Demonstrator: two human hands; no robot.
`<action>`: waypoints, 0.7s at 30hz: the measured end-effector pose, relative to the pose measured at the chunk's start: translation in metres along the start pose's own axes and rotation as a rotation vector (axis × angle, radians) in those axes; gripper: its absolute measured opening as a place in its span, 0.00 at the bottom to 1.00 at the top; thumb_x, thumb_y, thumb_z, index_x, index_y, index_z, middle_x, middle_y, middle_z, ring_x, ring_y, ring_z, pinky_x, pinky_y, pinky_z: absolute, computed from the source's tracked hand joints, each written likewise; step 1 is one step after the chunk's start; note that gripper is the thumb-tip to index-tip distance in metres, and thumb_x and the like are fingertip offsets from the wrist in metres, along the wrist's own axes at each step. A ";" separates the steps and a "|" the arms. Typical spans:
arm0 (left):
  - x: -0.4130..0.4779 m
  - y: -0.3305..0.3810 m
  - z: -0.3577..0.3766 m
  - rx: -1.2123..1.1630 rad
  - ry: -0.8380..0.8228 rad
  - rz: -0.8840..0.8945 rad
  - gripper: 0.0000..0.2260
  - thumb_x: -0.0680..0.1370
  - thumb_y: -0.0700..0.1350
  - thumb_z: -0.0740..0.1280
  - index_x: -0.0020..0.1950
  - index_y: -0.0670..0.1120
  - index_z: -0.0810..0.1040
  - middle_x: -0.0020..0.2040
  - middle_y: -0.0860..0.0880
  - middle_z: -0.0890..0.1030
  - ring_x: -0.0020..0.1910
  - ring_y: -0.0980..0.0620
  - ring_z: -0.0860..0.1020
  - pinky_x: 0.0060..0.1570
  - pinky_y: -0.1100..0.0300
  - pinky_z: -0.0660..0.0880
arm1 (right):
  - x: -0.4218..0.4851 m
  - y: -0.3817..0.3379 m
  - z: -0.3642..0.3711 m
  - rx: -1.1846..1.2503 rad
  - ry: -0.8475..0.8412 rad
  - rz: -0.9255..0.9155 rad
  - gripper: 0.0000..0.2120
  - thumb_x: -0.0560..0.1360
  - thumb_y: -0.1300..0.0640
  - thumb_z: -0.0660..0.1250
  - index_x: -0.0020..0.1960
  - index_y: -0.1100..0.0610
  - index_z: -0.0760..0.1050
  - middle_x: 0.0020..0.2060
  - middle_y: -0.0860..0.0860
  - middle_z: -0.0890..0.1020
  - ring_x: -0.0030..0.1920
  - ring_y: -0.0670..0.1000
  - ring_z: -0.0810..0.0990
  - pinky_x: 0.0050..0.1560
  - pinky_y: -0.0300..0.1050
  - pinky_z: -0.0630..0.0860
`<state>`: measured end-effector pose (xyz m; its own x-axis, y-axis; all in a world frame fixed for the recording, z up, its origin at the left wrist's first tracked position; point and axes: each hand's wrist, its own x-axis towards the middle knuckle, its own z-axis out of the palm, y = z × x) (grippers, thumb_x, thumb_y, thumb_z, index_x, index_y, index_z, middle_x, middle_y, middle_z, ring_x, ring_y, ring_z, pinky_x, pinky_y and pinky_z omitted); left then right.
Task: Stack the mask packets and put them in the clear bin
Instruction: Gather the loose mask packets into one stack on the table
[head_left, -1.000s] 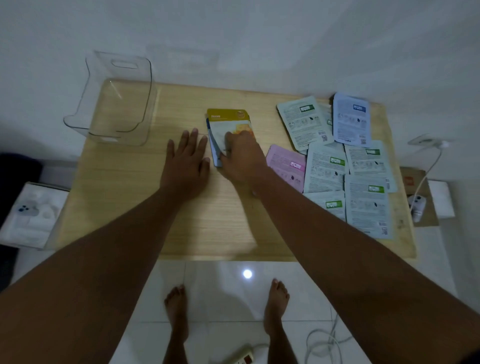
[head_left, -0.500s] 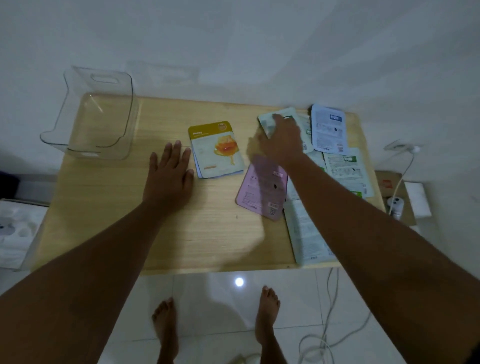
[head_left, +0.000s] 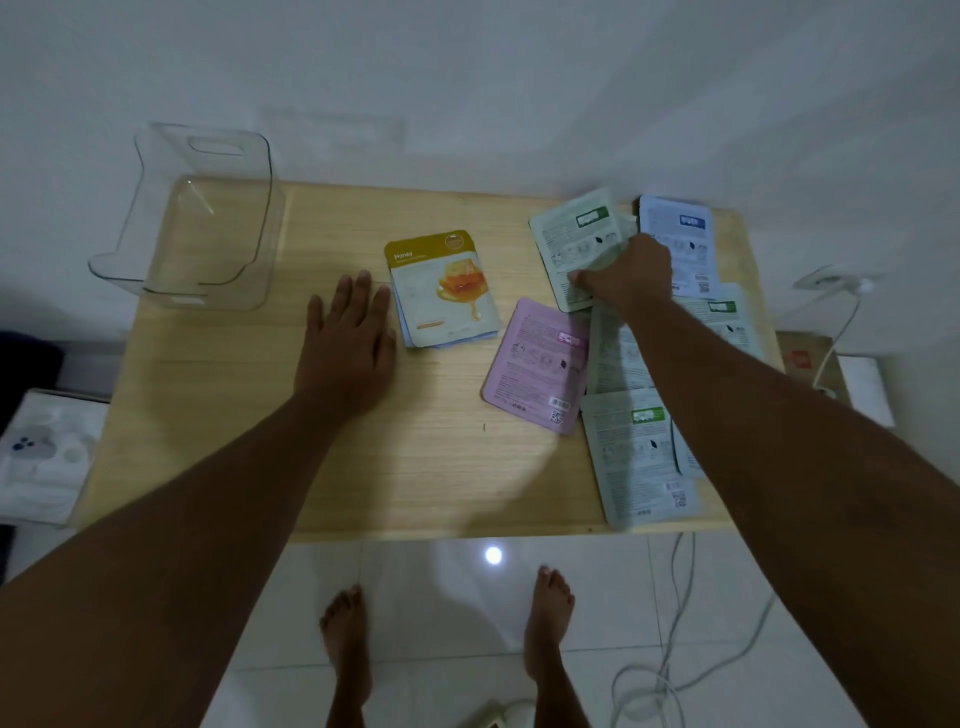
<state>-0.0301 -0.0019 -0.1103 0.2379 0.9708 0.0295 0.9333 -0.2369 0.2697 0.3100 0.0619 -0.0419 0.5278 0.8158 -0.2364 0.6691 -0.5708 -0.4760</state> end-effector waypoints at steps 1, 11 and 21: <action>0.000 0.000 0.000 -0.002 -0.004 -0.002 0.27 0.81 0.53 0.51 0.79 0.44 0.61 0.81 0.42 0.58 0.81 0.42 0.53 0.76 0.38 0.48 | -0.001 -0.001 0.000 0.037 0.019 -0.034 0.35 0.61 0.45 0.82 0.61 0.59 0.75 0.58 0.55 0.80 0.58 0.56 0.81 0.52 0.49 0.80; 0.000 0.001 -0.002 -0.016 -0.041 -0.031 0.28 0.81 0.53 0.50 0.80 0.46 0.59 0.82 0.45 0.55 0.81 0.45 0.50 0.77 0.41 0.45 | -0.057 -0.076 -0.003 0.099 0.062 -0.456 0.17 0.71 0.62 0.58 0.53 0.59 0.83 0.44 0.56 0.85 0.47 0.57 0.84 0.44 0.41 0.77; 0.000 -0.004 -0.004 -0.010 -0.047 0.000 0.28 0.80 0.52 0.49 0.80 0.45 0.59 0.82 0.43 0.55 0.81 0.42 0.51 0.76 0.40 0.45 | -0.143 -0.109 0.081 -0.356 -0.167 -0.627 0.16 0.74 0.54 0.69 0.60 0.59 0.76 0.54 0.58 0.81 0.56 0.57 0.81 0.52 0.48 0.78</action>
<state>-0.0348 -0.0010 -0.1076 0.2501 0.9681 -0.0154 0.9307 -0.2360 0.2795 0.1193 0.0146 -0.0247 -0.0774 0.9857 -0.1496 0.9629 0.0351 -0.2674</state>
